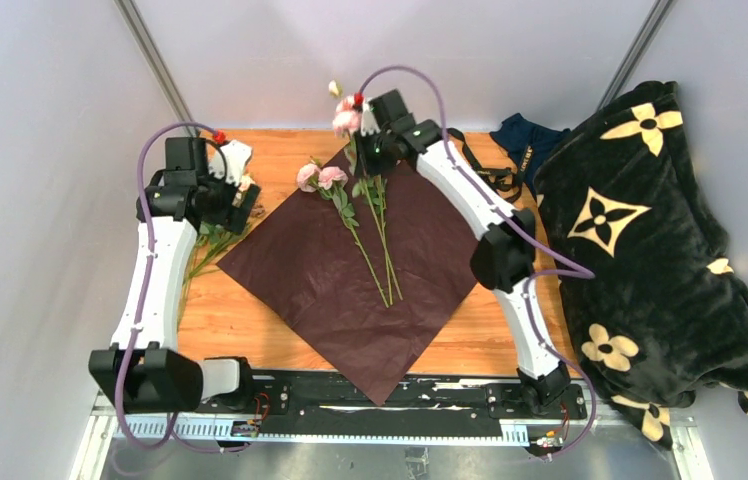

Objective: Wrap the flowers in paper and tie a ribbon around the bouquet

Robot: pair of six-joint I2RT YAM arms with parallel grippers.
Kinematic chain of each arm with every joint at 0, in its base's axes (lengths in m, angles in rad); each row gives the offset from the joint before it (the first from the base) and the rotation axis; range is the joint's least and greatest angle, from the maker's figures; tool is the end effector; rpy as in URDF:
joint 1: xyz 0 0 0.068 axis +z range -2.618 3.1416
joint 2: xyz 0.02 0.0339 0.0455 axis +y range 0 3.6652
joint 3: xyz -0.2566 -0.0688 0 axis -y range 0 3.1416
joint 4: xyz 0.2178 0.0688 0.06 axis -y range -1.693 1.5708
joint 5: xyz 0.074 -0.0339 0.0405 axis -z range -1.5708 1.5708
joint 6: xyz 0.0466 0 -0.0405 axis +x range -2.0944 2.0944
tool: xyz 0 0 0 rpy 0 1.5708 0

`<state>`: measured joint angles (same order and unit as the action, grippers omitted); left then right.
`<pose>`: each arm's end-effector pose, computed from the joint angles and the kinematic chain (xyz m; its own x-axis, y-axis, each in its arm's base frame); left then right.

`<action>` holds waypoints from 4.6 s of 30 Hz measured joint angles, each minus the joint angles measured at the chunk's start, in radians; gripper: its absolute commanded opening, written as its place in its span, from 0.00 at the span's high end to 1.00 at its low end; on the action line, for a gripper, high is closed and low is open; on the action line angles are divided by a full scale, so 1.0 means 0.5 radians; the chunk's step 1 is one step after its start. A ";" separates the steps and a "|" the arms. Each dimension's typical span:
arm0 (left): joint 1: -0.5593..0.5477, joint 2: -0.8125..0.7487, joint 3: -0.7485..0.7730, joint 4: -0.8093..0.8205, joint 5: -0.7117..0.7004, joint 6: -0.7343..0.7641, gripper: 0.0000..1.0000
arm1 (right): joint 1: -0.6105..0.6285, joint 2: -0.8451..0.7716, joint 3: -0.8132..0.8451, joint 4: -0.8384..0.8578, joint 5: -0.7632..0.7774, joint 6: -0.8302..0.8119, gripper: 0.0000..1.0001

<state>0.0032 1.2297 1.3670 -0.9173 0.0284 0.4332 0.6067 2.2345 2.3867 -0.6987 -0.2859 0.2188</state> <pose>0.2274 -0.0006 0.3598 -0.6312 0.4176 -0.6536 0.3106 0.9083 0.2803 0.3915 0.2877 0.3463 -0.5785 -0.1480 -0.8022 -0.6345 0.6996 0.3285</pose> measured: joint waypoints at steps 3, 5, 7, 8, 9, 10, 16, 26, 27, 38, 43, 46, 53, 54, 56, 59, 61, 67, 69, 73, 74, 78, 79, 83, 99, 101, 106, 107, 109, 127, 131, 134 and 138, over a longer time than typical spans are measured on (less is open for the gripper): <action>0.195 0.097 -0.118 0.043 -0.134 0.076 0.03 | -0.006 0.275 0.052 -0.150 0.035 -0.005 1.00; 0.296 0.162 -0.195 0.096 -0.208 0.129 0.16 | -0.008 0.400 0.053 -0.183 0.081 0.003 0.96; 0.370 0.217 -0.253 0.156 -0.263 0.160 0.31 | -0.011 0.455 0.053 -0.176 0.146 0.012 0.87; 0.409 0.253 -0.280 0.195 -0.290 0.187 0.36 | -0.011 0.468 0.053 -0.163 0.185 0.024 0.79; 0.454 0.299 -0.306 0.234 -0.317 0.207 0.40 | -0.011 0.473 0.053 -0.143 0.238 0.040 0.71; 0.504 0.359 -0.327 0.277 -0.351 0.233 0.45 | -0.012 0.473 0.053 -0.104 0.296 0.052 0.61; 0.751 0.800 -0.342 0.440 -0.426 0.280 0.53 | -0.027 0.490 0.098 0.051 0.636 0.085 0.50; 0.874 0.977 -0.417 0.507 -0.113 0.210 0.72 | -0.002 0.047 -0.555 0.154 0.726 0.011 0.55; 0.872 0.977 -0.430 0.533 -0.068 0.188 0.73 | 0.016 -0.055 -0.629 0.156 0.748 -0.007 0.55; 0.867 1.156 -0.410 0.687 -0.102 0.105 0.85 | 0.093 -0.469 -0.877 0.272 0.822 -0.060 0.56; 0.866 1.155 -0.443 0.718 -0.150 0.097 0.80 | 0.099 -0.471 -0.922 0.262 0.822 -0.075 0.56; 0.867 1.096 -0.443 0.709 -0.170 0.093 0.79 | 0.109 -0.485 -0.930 0.262 0.822 -0.092 0.56; 0.867 0.783 -0.443 0.649 -0.143 0.103 0.70 | 0.121 -0.564 -0.971 0.264 0.829 -0.119 0.56; 0.867 0.757 -0.443 0.644 -0.141 0.106 0.69 | 0.121 -0.568 -0.973 0.265 0.832 -0.121 0.56; 0.867 0.733 -0.443 0.650 -0.159 0.109 0.66 | 0.121 -0.571 -0.977 0.265 0.836 -0.124 0.56; 0.867 0.790 -0.441 0.665 -0.217 0.110 0.63 | 0.121 -0.571 -1.002 0.268 0.837 -0.127 0.56; 0.867 0.880 -0.436 0.674 -0.254 0.109 0.63 | 0.121 -0.571 -1.027 0.269 0.839 -0.130 0.56; 0.867 1.106 -0.448 0.690 -0.290 0.098 0.75 | 0.121 -0.571 -1.064 0.262 0.855 -0.153 0.56; 0.867 1.126 -0.459 0.713 -0.307 0.092 0.87 | 0.121 -0.571 -1.064 0.262 0.856 -0.159 0.56; 0.867 1.137 -0.474 0.752 -0.347 0.082 1.00 | 0.121 -0.571 -1.064 0.261 0.856 -0.168 0.56; 0.867 1.137 -0.477 0.761 -0.352 0.084 1.00 | 0.121 -0.571 -1.064 0.262 0.857 -0.170 0.56; 0.871 1.112 -0.478 0.753 -0.325 0.053 1.00 | 0.121 -0.573 -1.064 0.261 0.858 -0.172 0.56; 0.879 1.068 -0.478 0.728 -0.272 0.030 1.00 | 0.121 -0.576 -1.064 0.260 0.857 -0.172 0.56; 0.937 0.770 -0.447 0.615 0.067 -0.067 1.00 | 0.121 -0.632 -1.087 0.259 0.836 -0.177 0.56; -0.012 -0.015 0.165 0.182 1.939 -0.368 1.00 | 0.391 -1.477 -1.937 1.993 -0.403 0.139 0.38; -0.108 -0.022 0.193 0.169 1.980 -0.390 1.00 | 0.406 -1.459 -1.941 2.120 -0.423 0.209 0.39; -0.292 -0.059 0.219 0.140 2.007 -0.420 1.00 | 0.428 -1.435 -1.991 2.373 -0.344 0.389 0.83; -0.313 -0.069 0.214 0.136 2.009 -0.420 1.00 | 0.432 -1.431 -2.000 2.391 -0.301 0.436 0.98; -0.323 -0.078 0.209 0.132 1.991 -0.416 0.89 | 0.433 -1.421 -2.000 2.403 -0.258 0.500 1.00; 0.344 0.143 -0.190 0.112 0.069 0.057 0.00 | 0.264 0.001 0.074 -0.048 0.509 -0.144 0.97; 0.662 0.381 -0.301 0.174 -0.084 0.170 0.00 | 0.250 0.352 0.144 -0.233 0.601 -0.194 0.73; 0.812 0.526 -0.342 0.220 -0.154 0.237 0.00 | 0.231 0.504 0.123 -0.272 0.655 -0.211 0.49; 0.883 0.700 -0.375 0.307 -0.245 0.300 0.00 | 0.188 0.506 0.110 -0.275 0.725 -0.190 0.12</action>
<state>0.4450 1.5799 1.1793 -0.7635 -0.0940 0.5831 0.7010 2.4874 2.4416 -0.8364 0.0765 0.1238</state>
